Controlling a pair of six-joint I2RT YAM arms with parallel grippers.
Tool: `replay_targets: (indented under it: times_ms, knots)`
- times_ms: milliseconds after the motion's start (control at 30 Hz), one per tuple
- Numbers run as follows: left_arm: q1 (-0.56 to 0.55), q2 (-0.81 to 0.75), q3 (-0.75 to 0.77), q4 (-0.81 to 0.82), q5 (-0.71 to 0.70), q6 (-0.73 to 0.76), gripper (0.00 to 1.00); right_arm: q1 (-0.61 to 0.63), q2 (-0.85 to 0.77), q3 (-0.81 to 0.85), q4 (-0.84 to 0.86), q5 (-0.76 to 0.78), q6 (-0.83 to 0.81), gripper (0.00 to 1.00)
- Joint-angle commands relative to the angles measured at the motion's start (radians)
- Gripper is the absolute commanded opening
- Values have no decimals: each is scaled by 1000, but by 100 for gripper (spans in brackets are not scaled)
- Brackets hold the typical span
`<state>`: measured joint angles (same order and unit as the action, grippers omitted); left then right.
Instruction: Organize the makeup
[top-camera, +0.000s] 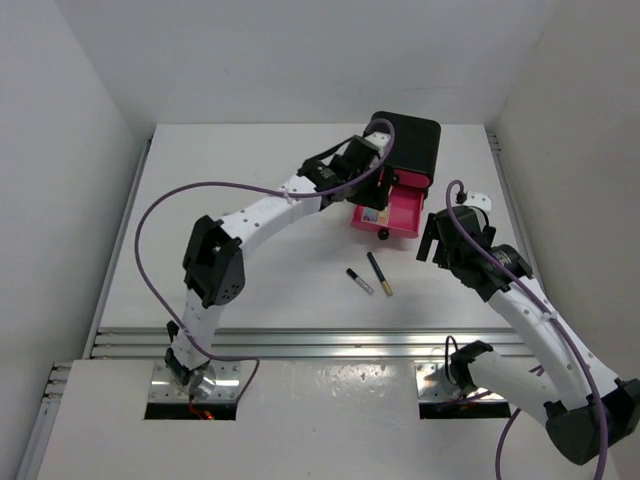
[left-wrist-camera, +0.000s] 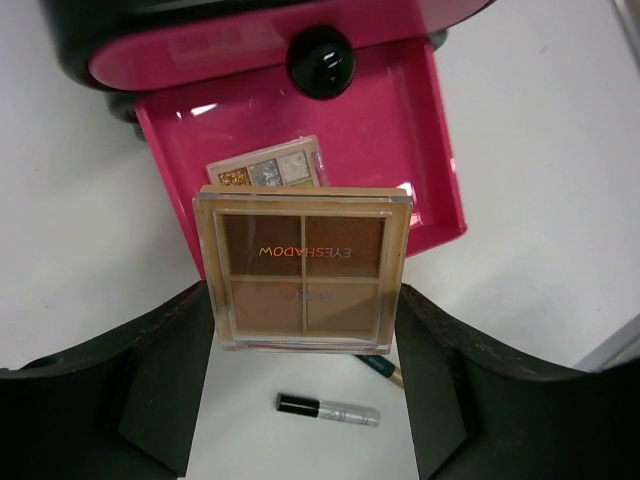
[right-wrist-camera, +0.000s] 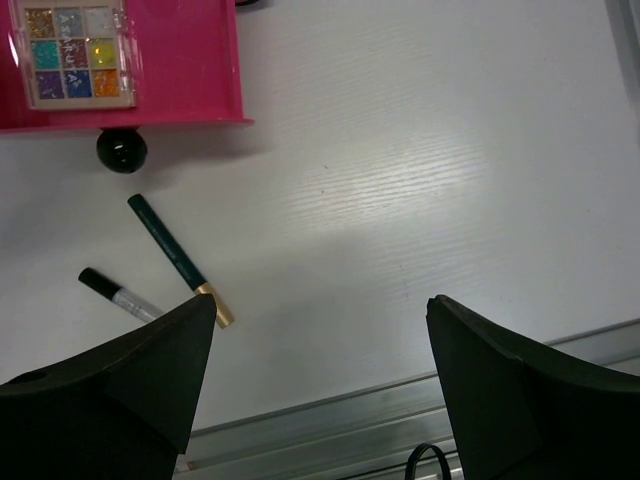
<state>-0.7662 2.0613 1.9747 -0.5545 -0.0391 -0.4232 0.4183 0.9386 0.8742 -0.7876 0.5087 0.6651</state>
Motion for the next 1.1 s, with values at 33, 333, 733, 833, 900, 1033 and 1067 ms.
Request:
replay_targets:
  times_ms: [33,333,733,833,900,1033,1067]
  knots:
    - [-19,63,88,18,-94,-61,29,-4,-20,-1,-21,57,25,86]
    - [-96,189,108,51,-252,-94,37,-9,-24,11,-76,62,-36,86]
    - [-114,185,139,51,-281,-19,90,-9,-26,37,-65,22,-159,93]
    - [-114,162,182,51,-315,43,93,-9,-2,46,-24,-10,-188,93]
    - [-114,135,191,51,-335,101,93,-7,9,55,-7,-30,-197,93]
    - [-92,59,191,42,-421,185,100,-7,46,68,13,-64,-208,93]
    - [-73,43,170,25,-421,185,100,-7,52,68,17,-73,-206,93]
